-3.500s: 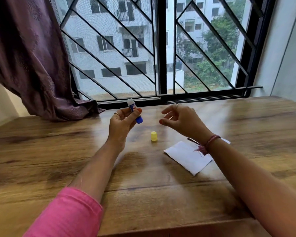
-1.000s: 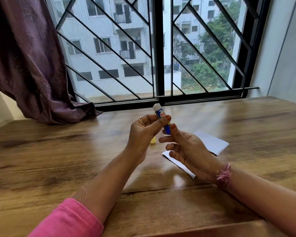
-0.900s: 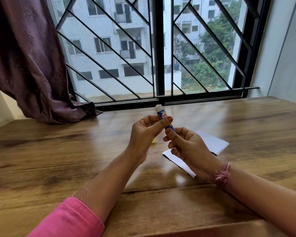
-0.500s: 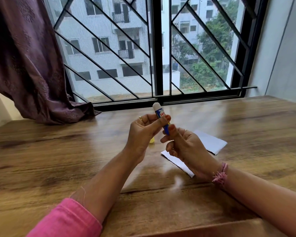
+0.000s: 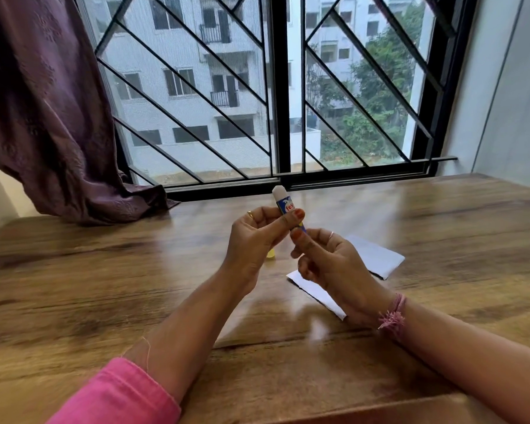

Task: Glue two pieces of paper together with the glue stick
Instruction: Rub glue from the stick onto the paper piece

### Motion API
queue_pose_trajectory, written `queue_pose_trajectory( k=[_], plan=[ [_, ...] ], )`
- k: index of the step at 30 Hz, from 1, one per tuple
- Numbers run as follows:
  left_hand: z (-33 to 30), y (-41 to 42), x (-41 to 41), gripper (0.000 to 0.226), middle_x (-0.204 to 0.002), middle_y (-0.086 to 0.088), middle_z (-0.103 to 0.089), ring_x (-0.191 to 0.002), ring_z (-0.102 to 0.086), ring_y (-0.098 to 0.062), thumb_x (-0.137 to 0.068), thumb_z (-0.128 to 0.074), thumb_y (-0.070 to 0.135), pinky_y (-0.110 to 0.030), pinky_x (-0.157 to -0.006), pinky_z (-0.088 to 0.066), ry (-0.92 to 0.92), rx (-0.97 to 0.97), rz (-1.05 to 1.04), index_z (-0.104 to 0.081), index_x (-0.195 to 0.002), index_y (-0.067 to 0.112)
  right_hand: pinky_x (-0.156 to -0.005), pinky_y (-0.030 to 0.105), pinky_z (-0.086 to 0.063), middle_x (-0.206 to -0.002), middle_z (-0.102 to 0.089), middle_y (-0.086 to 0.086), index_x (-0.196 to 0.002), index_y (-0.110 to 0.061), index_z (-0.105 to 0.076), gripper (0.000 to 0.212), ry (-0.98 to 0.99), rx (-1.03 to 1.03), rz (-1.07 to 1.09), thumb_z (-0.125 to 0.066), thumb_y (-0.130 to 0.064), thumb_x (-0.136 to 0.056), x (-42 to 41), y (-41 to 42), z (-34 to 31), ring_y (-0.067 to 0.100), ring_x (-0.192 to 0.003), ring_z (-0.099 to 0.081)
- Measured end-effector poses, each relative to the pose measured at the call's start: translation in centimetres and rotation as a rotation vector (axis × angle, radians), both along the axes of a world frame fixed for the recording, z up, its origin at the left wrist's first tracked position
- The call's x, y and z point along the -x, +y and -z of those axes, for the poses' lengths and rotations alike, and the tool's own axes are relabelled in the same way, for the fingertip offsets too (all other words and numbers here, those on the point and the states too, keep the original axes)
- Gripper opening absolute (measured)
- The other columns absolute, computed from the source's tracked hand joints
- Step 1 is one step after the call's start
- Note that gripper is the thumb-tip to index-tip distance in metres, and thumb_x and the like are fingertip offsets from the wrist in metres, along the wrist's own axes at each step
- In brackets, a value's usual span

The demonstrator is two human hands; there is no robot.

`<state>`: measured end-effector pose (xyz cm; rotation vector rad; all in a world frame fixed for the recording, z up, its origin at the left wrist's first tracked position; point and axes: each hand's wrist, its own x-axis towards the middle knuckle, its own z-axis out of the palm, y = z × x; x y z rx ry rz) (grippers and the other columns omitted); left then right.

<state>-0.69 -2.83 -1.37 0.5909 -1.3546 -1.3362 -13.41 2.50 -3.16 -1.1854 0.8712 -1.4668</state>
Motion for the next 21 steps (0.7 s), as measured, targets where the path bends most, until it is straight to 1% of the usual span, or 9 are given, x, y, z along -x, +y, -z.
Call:
queue_pose_trajectory(
  k=[2, 3, 7, 9, 12, 15, 17, 19, 21],
  plan=[
    [0.06, 0.06, 0.03, 0.026, -0.076, -0.004, -0.073, -0.080, -0.066, -0.022, -0.060, -0.080, 0.025, -0.041, -0.091, -0.051, -0.009, 0.002, -0.003, -0.070, -0.079, 0.011, -0.049, 0.019, -0.043, -0.066, -0.060, 0.003, -0.091, -0.006, -0.060, 0.025, 0.021, 0.021, 0.037, -0.066, -0.025, -0.077, 0.22, -0.17, 0.05, 0.007, -0.045, -0.051],
    [0.09, 0.06, 0.05, 0.027, -0.076, -0.004, -0.073, -0.080, -0.066, -0.023, -0.059, -0.081, 0.025, -0.041, -0.091, -0.051, -0.012, 0.003, -0.005, -0.070, -0.080, 0.011, -0.049, 0.019, -0.043, -0.065, -0.059, 0.002, -0.090, -0.006, -0.060, 0.024, 0.029, 0.022, 0.032, -0.065, -0.026, -0.078, 0.29, -0.24, 0.08, 0.007, -0.046, -0.051],
    [-0.05, 0.07, 0.05, 0.028, -0.071, -0.003, -0.070, -0.066, -0.064, -0.015, -0.065, -0.078, 0.023, -0.033, -0.078, -0.051, -0.003, -0.012, -0.009, -0.068, -0.085, 0.006, -0.049, 0.017, -0.045, -0.062, -0.061, 0.002, -0.091, -0.004, -0.062, 0.040, -0.002, -0.019, -0.057, -0.051, -0.042, -0.082, 0.06, -0.30, 0.07, 0.007, -0.046, -0.052],
    [-0.06, 0.04, -0.02, 0.028, -0.071, -0.002, -0.070, -0.068, -0.065, -0.016, -0.065, -0.078, 0.024, -0.032, -0.077, -0.052, -0.003, -0.014, -0.019, -0.068, -0.084, 0.006, -0.047, 0.017, -0.046, -0.062, -0.062, 0.004, -0.093, -0.003, -0.062, 0.046, -0.040, -0.052, -0.094, -0.047, -0.045, -0.083, -0.06, -0.21, 0.00, 0.008, -0.045, -0.053],
    [-0.10, 0.09, -0.07, 0.026, -0.073, -0.001, -0.071, -0.074, -0.066, -0.020, -0.063, -0.078, 0.025, -0.037, -0.084, -0.053, -0.013, 0.002, -0.019, -0.069, -0.082, 0.009, -0.051, 0.018, -0.046, -0.069, -0.065, 0.003, -0.097, -0.006, -0.064, 0.042, -0.028, -0.046, -0.065, -0.054, -0.042, -0.079, -0.05, -0.11, 0.01, 0.007, -0.050, -0.055],
    [-0.07, 0.10, -0.06, 0.028, -0.075, -0.003, -0.072, -0.077, -0.067, -0.020, -0.062, -0.079, 0.025, -0.036, -0.086, -0.053, -0.022, -0.002, -0.021, -0.069, -0.083, 0.009, -0.053, 0.018, -0.046, -0.078, -0.065, 0.004, -0.098, -0.008, -0.060, 0.030, 0.028, -0.020, 0.019, -0.067, -0.027, -0.075, 0.18, -0.22, 0.15, 0.006, -0.057, -0.058],
    [-0.01, 0.16, -0.01, 0.030, -0.076, -0.004, -0.073, -0.077, -0.068, -0.020, -0.061, -0.079, 0.025, -0.034, -0.084, -0.054, -0.031, -0.001, -0.020, -0.069, -0.084, 0.009, -0.052, 0.018, -0.046, -0.078, -0.065, 0.005, -0.096, -0.007, -0.059, 0.021, 0.052, -0.004, 0.042, -0.068, -0.017, -0.079, 0.35, -0.33, 0.27, 0.005, -0.058, -0.059],
    [0.02, 0.13, 0.02, 0.026, -0.077, -0.005, -0.073, -0.077, -0.068, -0.019, -0.060, -0.080, 0.025, -0.033, -0.084, -0.054, -0.038, 0.002, -0.021, -0.070, -0.080, 0.012, -0.054, 0.019, -0.046, -0.079, -0.067, 0.004, -0.096, -0.007, -0.061, 0.020, 0.063, 0.008, 0.038, -0.066, -0.020, -0.082, 0.43, -0.41, 0.37, 0.006, -0.060, -0.060],
    [-0.08, 0.10, -0.04, 0.021, -0.076, -0.004, -0.072, -0.076, -0.067, -0.018, -0.061, -0.080, 0.024, -0.032, -0.083, -0.053, -0.028, -0.010, -0.020, -0.071, -0.077, 0.013, -0.056, 0.019, -0.046, -0.080, -0.069, 0.003, -0.095, -0.008, -0.063, 0.027, 0.079, 0.008, 0.011, -0.061, -0.031, -0.082, 0.36, -0.32, 0.34, 0.007, -0.063, -0.060]
  ],
)
